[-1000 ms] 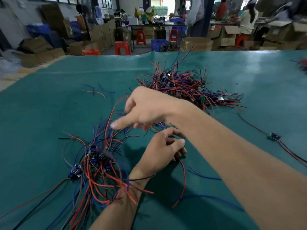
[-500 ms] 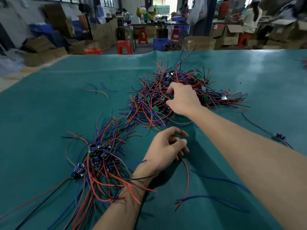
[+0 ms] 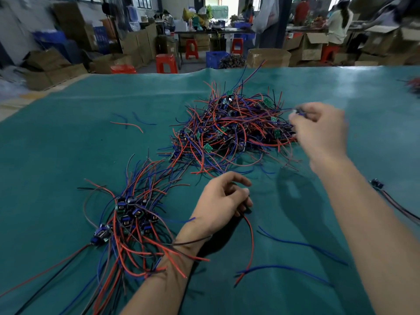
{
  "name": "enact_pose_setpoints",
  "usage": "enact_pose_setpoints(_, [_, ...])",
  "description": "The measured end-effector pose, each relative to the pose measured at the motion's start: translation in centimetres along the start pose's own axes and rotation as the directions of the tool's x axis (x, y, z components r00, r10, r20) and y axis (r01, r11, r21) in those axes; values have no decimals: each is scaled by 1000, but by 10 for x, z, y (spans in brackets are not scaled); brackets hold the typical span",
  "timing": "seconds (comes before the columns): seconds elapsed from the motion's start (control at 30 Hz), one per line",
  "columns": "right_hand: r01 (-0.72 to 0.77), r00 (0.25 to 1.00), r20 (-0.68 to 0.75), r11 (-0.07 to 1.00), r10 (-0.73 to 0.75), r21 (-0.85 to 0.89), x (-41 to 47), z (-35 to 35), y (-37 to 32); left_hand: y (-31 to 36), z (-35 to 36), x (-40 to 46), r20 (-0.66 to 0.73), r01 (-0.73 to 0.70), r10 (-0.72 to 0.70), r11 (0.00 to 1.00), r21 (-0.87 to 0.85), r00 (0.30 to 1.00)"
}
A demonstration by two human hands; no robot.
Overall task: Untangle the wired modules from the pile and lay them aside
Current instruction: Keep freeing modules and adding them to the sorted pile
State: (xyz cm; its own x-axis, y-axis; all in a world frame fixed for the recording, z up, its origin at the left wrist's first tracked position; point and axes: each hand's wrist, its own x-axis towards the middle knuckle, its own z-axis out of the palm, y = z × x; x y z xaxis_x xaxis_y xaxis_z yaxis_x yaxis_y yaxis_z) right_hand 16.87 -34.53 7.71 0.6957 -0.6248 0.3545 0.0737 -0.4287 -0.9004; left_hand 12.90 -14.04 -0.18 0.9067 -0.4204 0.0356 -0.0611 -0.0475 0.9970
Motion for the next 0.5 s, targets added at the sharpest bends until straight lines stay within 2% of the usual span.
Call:
enact_pose_setpoints(0.07, [-99,995,37,949,92,299,-9,-19,-2,0,0,0,-4,-1,1,1000,1,1000])
enact_pose_setpoints(0.1, [-168,985,110,872,132,460,-16,-26,-3,0,0,0,-7,0,0,1000,0,1000])
enact_pose_setpoints(0.17, [-303,949,267,732,170,610,-37,-31,-5,0,0,0,-18,-3,3,1000,1,1000])
enact_pose_setpoints(0.23, [-422,893,406,671,192,610,-61,-26,-1,0,0,1,-32,-9,9,1000,4,999])
enact_pose_setpoints(0.33, [-481,827,537,706,167,520,-92,-9,8,1,3,1,-63,-20,17,998,-57,998])
enact_pose_setpoints(0.5, [-462,805,565,788,179,408,-106,10,16,2,2,1,-113,-86,70,985,-149,991])
